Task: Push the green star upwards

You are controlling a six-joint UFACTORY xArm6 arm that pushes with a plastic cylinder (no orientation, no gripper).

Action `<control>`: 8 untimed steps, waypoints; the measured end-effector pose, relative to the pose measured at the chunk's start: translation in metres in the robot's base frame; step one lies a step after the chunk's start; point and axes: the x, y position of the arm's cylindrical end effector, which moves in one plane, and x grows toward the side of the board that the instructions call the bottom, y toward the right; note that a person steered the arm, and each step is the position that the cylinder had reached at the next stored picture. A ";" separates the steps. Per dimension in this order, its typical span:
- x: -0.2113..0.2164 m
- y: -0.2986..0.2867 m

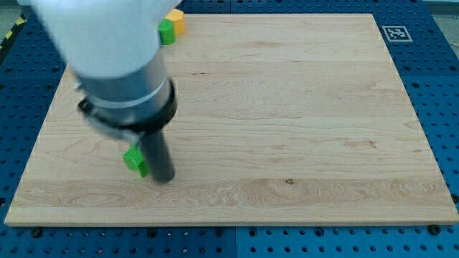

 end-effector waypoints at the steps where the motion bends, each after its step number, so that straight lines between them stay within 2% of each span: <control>1: -0.038 0.037; 2: 0.013 0.050; 3: 0.071 0.029; 4: 0.061 -0.033; 5: -0.008 -0.022; 6: -0.066 0.022; 7: -0.045 0.027; 8: 0.004 0.004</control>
